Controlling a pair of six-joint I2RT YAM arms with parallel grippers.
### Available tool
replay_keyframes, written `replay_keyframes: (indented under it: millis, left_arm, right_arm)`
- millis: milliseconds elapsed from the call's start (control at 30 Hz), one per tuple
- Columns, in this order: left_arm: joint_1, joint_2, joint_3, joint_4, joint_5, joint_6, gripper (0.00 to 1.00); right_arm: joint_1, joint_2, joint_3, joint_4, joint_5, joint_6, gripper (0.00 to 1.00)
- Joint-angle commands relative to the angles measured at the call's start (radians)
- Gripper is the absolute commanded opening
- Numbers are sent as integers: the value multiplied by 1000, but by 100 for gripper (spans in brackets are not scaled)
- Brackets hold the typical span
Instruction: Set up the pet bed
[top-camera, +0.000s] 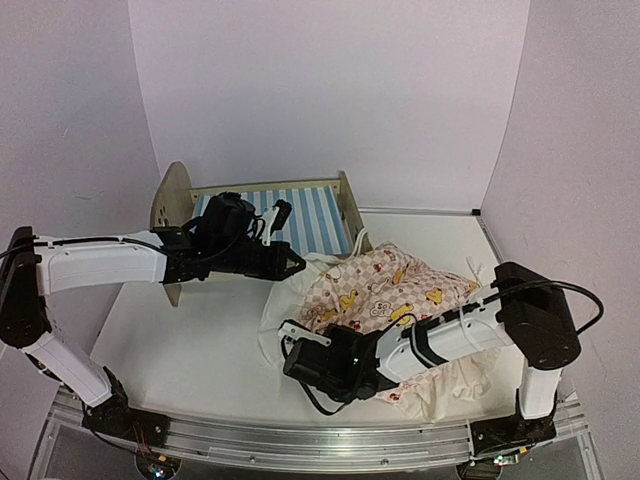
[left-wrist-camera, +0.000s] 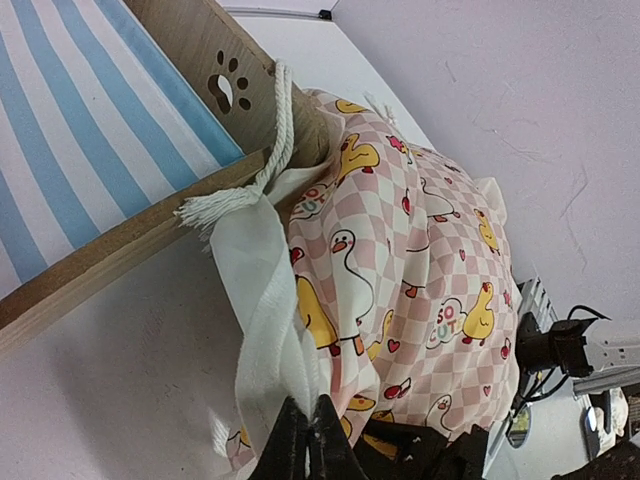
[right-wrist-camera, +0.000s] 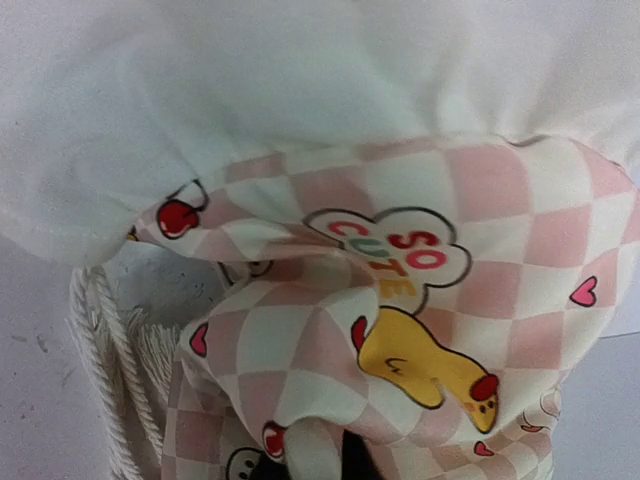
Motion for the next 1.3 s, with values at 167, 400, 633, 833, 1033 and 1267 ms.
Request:
replay_keyframes:
  millis: [167,400,633,833,1033,1267]
  left_arm:
    - [80,-159,33,-105,27,53,47]
    - [116,-235,222,-385,-228,165,85]
    - [316,-265,416,-645,-502,217,89]
    - [568,-184,506,-735,-550,239,91]
    - [734,-77,542,-734,-472,233,90]
    - [753,68,596,-730,-373,243,79]
  right_arm:
    - [-217,-695,-109,40,-860,302,0]
    - [-538,-886,-20,-24,-1004,468,0]
    - [-979,-835,273,-242,-1065,577,0]
    - [-1133,-719,553,-372,-977,589,0]
    - [-1152,-599,772,-379,-1100,563,0]
    - [-1153,-480,1001,-426,-1258,572,0]
